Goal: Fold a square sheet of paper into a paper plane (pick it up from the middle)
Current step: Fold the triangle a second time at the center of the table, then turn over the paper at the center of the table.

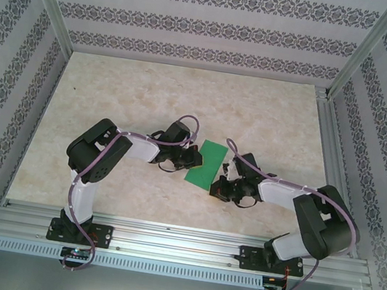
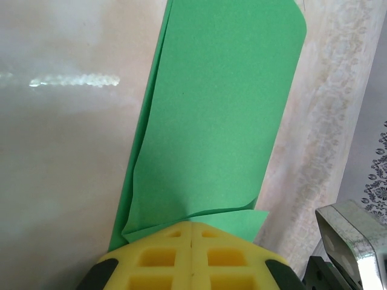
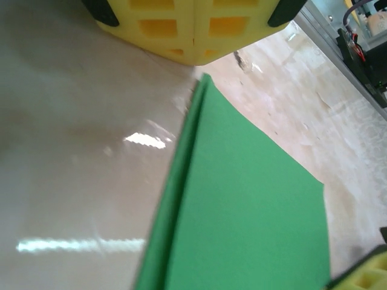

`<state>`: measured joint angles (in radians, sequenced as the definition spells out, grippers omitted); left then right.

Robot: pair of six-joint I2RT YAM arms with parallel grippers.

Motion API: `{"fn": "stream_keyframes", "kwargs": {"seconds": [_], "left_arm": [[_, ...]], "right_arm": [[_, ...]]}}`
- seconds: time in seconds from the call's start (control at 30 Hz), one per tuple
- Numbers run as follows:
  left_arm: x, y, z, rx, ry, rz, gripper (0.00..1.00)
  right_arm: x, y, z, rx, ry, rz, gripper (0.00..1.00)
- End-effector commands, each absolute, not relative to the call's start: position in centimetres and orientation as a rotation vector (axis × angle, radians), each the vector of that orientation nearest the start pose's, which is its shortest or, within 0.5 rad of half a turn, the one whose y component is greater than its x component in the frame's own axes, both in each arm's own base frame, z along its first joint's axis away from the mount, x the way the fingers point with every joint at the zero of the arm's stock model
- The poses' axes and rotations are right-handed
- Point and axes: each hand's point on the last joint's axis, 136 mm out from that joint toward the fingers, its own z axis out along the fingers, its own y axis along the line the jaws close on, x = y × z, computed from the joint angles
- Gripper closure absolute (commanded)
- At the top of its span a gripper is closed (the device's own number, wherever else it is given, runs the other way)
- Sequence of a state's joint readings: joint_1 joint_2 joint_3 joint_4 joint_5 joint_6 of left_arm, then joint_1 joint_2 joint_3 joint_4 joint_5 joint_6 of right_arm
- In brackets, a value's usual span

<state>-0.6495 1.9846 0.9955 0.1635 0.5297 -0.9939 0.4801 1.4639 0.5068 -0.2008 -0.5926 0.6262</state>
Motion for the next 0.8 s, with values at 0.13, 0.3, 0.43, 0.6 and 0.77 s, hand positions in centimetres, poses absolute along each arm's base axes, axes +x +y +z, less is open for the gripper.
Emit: {"fn": "stream_keyframes", "kwargs": {"seconds": [0.13, 0.3, 0.43, 0.6, 0.77], "left_arm": [[31.3, -33.6, 1.7, -0.165, 2.772, -1.141, 0.88], [32.5, -34.6, 6.4, -0.088, 2.684, -1.187, 0.77], [32.7, -34.7, 8.5, -0.059, 2.645, -1.195, 0.72], [32.0, -33.9, 7.3, -0.059, 2.687, -1.156, 0.75], [31.7, -34.8, 5.6, -0.068, 2.725, -1.212, 0.82]], "right_arm": [[23.4, 18.8, 5.8, 0.165, 2.757, 1.019, 0.80], [26.9, 17.9, 6.3, 0.223, 2.689, 0.908, 0.68], [28.4, 18.7, 6.0, 0.221, 2.691, 0.927, 0.60], [29.1, 19.6, 4.6, 0.233, 2.697, 0.986, 0.59], [29.6, 20.2, 3.7, 0.238, 2.721, 0.989, 0.57]]}}
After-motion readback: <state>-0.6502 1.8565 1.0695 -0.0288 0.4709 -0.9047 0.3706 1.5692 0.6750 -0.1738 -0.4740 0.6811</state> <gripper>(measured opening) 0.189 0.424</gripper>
